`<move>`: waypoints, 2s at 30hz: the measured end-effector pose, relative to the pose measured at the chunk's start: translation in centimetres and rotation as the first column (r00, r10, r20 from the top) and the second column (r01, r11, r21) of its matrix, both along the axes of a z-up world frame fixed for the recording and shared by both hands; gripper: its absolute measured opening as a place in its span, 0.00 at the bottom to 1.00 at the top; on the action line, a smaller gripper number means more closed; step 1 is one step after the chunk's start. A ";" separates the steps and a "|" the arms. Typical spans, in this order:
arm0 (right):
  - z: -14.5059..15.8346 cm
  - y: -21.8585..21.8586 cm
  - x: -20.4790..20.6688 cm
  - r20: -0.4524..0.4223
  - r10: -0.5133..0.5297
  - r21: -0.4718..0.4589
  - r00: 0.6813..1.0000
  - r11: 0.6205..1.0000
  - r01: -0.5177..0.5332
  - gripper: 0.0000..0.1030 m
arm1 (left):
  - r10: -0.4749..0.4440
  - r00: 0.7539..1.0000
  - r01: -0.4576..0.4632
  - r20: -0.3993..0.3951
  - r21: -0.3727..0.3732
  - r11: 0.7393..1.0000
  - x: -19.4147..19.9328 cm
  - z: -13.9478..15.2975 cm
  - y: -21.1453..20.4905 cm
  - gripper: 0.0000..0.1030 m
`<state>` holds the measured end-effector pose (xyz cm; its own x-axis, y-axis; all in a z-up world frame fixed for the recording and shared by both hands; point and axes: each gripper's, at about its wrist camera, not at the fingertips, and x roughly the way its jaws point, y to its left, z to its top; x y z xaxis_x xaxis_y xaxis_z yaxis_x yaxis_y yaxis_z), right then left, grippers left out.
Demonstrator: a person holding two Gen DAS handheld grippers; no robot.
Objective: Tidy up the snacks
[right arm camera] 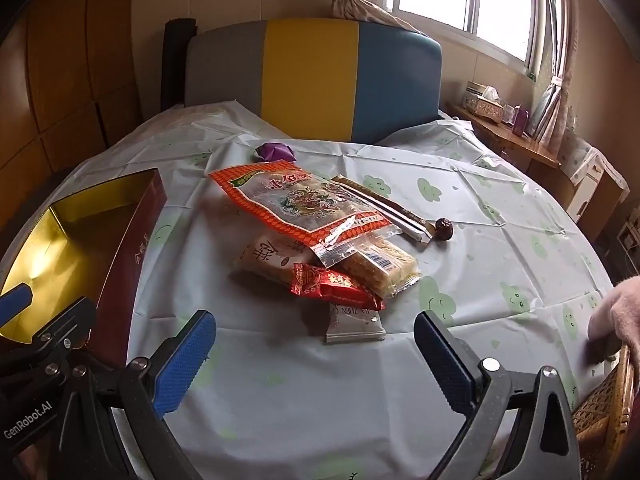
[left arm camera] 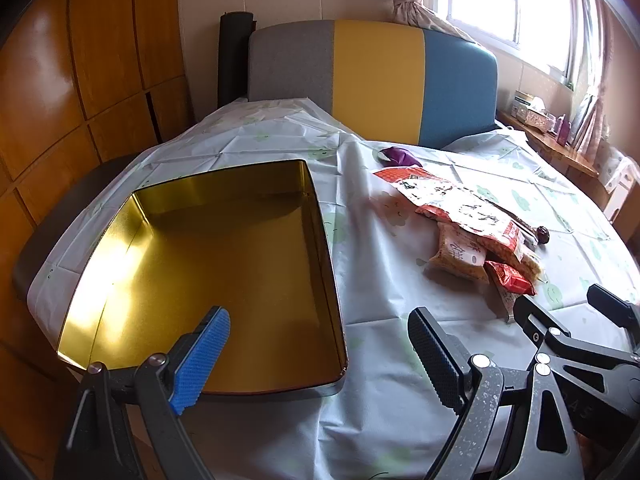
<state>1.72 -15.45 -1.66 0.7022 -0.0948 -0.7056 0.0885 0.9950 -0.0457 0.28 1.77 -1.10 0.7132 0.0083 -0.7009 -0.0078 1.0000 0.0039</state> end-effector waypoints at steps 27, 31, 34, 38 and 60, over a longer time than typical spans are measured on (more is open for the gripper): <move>0.5 0.1 -0.2 0.027 0.008 -0.002 1.000 1.000 -0.008 0.98 | 0.002 1.000 -0.002 0.002 0.003 1.000 0.0 0.5 0.1 0.88; 0.6 0.0 -0.2 0.031 0.006 -0.001 1.000 1.000 -0.006 0.98 | -0.001 1.000 0.001 0.002 0.004 1.000 -0.1 0.5 0.4 0.89; 0.6 0.0 -0.2 0.032 0.006 -0.001 0.999 1.000 -0.006 0.98 | -0.003 1.000 0.003 0.001 0.005 1.000 -0.1 0.5 0.5 0.89; 0.6 -0.1 -0.2 0.036 0.005 -0.001 0.999 1.000 -0.005 0.98 | -0.003 1.000 0.003 0.002 0.007 1.000 -0.1 0.5 0.5 0.89; 2.4 -1.0 0.4 0.089 0.003 -0.023 0.996 1.000 -0.001 0.98 | -0.006 1.000 0.006 -0.002 0.016 1.000 -0.1 0.4 0.2 0.89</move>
